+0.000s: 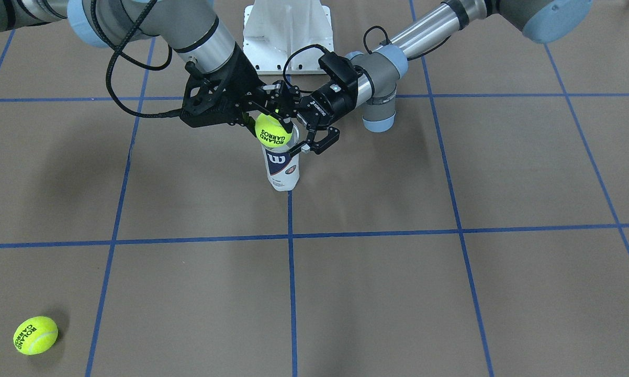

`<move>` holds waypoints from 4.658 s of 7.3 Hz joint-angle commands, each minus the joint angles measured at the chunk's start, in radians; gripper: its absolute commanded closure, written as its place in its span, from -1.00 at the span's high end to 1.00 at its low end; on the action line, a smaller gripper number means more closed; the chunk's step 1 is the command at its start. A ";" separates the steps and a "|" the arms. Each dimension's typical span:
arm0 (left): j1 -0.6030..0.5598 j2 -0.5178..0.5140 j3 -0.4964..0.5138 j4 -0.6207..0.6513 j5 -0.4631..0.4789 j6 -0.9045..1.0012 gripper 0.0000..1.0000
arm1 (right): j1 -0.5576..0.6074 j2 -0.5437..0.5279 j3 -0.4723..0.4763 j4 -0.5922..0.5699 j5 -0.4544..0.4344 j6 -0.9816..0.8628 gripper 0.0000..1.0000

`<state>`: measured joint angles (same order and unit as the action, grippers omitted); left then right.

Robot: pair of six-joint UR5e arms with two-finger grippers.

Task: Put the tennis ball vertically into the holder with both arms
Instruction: 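Carry the ball with the right gripper over the can's opening, then open the right gripper to drop the ball into the can, then move the right gripper to the farther yellow tennis ball, then grasp the farther yellow ball with the right gripper and lift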

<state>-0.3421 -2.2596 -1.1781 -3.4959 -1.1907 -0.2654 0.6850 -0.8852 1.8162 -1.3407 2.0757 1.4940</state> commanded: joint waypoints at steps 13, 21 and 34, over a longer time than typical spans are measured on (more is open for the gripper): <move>0.000 0.003 -0.002 -0.002 0.000 -0.002 0.75 | 0.031 -0.047 0.009 -0.006 -0.026 -0.009 0.99; 0.000 0.005 0.002 -0.020 0.000 0.000 0.74 | 0.423 -0.100 -0.666 0.179 -0.093 -0.707 0.99; 0.000 0.005 0.000 -0.020 0.000 0.000 0.74 | 0.346 -0.064 -0.910 0.497 -0.259 -0.451 -0.99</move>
<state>-0.3421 -2.2554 -1.1781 -3.5159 -1.1903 -0.2654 1.0309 -0.9508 0.9079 -0.8459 1.8135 1.0314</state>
